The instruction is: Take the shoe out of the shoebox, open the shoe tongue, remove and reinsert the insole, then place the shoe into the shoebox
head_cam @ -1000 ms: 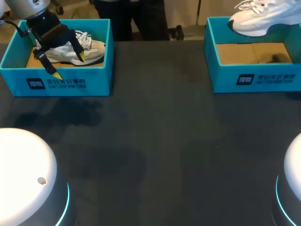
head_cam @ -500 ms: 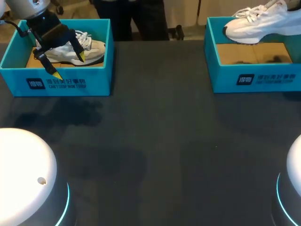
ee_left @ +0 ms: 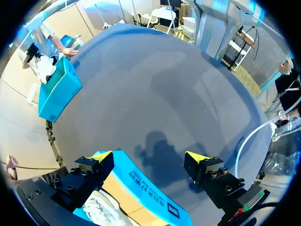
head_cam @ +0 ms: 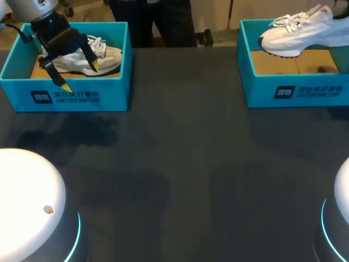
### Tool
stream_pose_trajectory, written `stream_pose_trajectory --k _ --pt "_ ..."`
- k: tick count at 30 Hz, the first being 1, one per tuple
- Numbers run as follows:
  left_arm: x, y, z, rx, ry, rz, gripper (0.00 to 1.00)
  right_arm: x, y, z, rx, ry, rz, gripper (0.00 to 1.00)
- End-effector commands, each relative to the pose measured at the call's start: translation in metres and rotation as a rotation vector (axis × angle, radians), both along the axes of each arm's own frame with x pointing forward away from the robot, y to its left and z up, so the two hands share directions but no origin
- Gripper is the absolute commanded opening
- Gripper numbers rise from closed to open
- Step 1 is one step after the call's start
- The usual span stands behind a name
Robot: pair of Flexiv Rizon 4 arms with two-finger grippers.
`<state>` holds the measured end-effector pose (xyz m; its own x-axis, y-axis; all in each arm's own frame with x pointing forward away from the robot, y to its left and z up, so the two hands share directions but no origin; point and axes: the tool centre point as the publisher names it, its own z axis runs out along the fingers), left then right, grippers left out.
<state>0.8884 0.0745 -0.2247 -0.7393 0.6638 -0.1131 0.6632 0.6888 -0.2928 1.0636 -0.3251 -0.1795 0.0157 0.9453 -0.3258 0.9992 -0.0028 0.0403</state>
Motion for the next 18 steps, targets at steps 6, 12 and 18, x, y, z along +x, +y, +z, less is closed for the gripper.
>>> stream_pose_trajectory --k 6,12,18 --pt "0.000 0.000 0.000 0.002 0.000 -0.001 1.00 0.000 0.010 -0.017 0.038 -0.006 -0.005 0.00" --pt "0.000 0.000 0.000 0.002 0.000 -0.001 1.00 -0.002 0.013 -0.031 0.035 0.002 -0.030 0.00" --pt "0.000 0.000 0.000 0.002 0.000 -0.001 1.00 -0.005 0.002 -0.037 0.040 0.007 -0.059 0.00"
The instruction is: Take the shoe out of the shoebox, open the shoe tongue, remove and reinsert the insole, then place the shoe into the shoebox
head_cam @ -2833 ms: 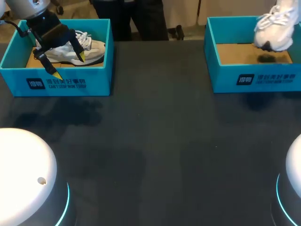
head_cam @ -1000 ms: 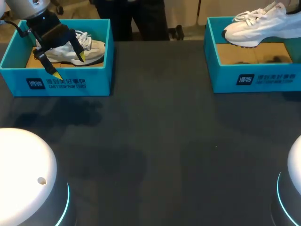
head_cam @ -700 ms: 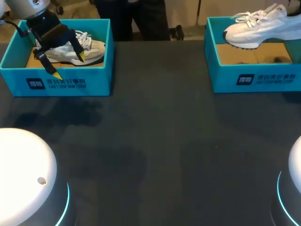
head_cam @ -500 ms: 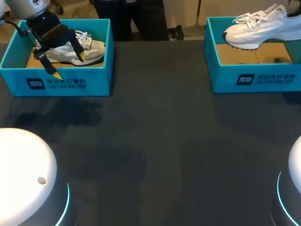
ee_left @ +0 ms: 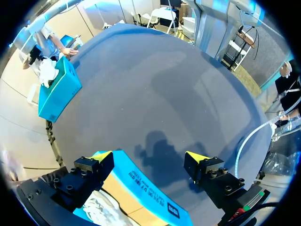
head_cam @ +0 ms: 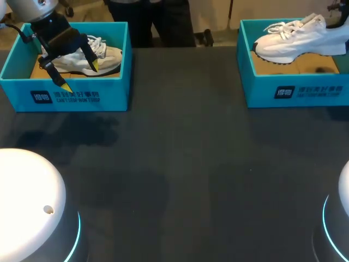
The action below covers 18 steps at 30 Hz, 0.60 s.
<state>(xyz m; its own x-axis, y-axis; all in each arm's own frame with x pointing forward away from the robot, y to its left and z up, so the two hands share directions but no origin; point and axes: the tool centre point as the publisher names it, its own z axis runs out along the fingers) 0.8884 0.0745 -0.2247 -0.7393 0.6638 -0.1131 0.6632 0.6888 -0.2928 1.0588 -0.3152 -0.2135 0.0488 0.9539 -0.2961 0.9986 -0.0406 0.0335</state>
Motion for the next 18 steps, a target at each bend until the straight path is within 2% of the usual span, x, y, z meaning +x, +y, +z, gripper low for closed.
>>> stream_pose_trajectory --k 1,10,18 --pt "0.000 0.000 0.000 0.002 0.000 -0.001 1.00 0.000 -0.009 -0.003 0.006 0.000 -0.024 0.00" --pt "0.000 0.000 0.000 0.002 0.000 -0.001 1.00 -0.001 -0.021 -0.014 -0.023 -0.007 -0.061 0.00" --pt "0.000 0.000 0.000 0.002 0.000 -0.001 1.00 0.005 -0.016 -0.031 -0.046 -0.013 -0.065 0.00"
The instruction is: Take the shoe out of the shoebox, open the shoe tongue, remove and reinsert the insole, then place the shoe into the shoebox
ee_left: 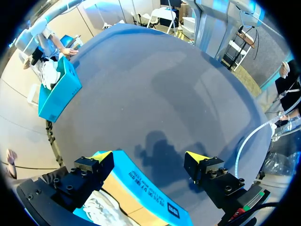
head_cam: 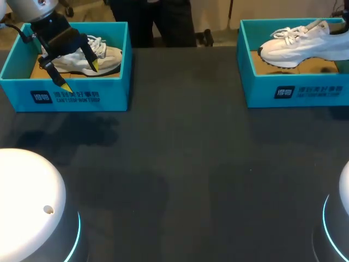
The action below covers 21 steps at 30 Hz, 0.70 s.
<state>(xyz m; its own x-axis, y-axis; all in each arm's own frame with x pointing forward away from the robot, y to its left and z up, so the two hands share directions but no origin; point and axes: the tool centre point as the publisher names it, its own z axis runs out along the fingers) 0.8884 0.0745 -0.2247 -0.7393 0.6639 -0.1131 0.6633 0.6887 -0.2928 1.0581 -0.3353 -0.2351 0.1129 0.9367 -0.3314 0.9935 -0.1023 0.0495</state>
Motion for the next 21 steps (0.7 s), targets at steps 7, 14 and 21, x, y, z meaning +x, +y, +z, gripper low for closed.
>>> stream_pose_trajectory --k 7,14,21 --pt "0.000 0.000 0.000 0.002 0.000 -0.001 1.00 -0.006 -0.002 -0.017 0.032 -0.013 -0.007 0.00" --pt "0.000 0.000 0.000 0.002 0.000 -0.001 1.00 -0.025 0.000 -0.018 0.047 -0.003 -0.009 0.00" --pt "0.000 0.000 0.000 0.002 0.000 -0.001 1.00 -0.032 0.003 -0.028 0.054 0.005 0.003 0.00"
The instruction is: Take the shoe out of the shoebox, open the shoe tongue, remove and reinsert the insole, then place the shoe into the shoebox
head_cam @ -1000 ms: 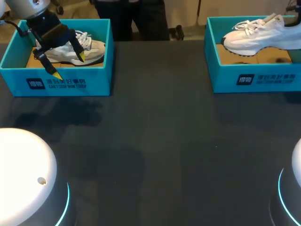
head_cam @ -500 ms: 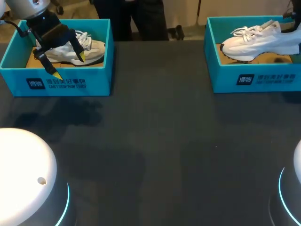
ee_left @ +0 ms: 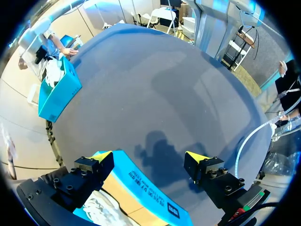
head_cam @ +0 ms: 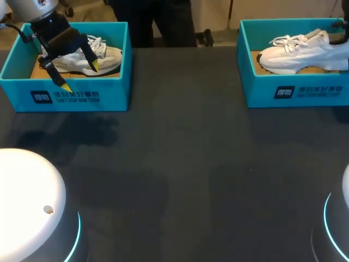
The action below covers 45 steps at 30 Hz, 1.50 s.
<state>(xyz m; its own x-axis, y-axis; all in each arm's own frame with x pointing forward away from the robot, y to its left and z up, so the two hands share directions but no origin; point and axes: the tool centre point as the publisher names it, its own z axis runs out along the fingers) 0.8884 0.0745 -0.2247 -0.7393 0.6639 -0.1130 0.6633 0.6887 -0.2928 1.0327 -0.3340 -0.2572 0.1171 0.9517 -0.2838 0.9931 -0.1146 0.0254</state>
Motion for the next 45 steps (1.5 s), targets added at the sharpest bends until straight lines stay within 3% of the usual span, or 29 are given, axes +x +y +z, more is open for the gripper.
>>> stream_pose_trajectory --k 1,13,17,29,45 --pt "0.000 0.000 0.000 0.002 0.000 -0.001 1.00 -0.006 0.002 -0.009 0.005 -0.012 0.020 0.00" --pt "0.000 0.000 0.000 0.002 0.000 -0.001 1.00 -0.005 0.006 -0.038 0.040 -0.033 0.059 0.00" --pt "0.000 0.000 0.000 0.002 0.000 -0.001 1.00 -0.015 0.004 -0.039 0.073 -0.051 0.040 0.00" --pt "0.000 0.000 0.000 0.002 0.000 -0.001 1.00 -0.015 0.004 -0.039 0.073 -0.051 0.040 0.00" --pt "0.000 0.000 0.000 0.002 0.000 -0.001 1.00 -0.008 0.007 -0.073 0.036 -0.008 0.001 0.00"
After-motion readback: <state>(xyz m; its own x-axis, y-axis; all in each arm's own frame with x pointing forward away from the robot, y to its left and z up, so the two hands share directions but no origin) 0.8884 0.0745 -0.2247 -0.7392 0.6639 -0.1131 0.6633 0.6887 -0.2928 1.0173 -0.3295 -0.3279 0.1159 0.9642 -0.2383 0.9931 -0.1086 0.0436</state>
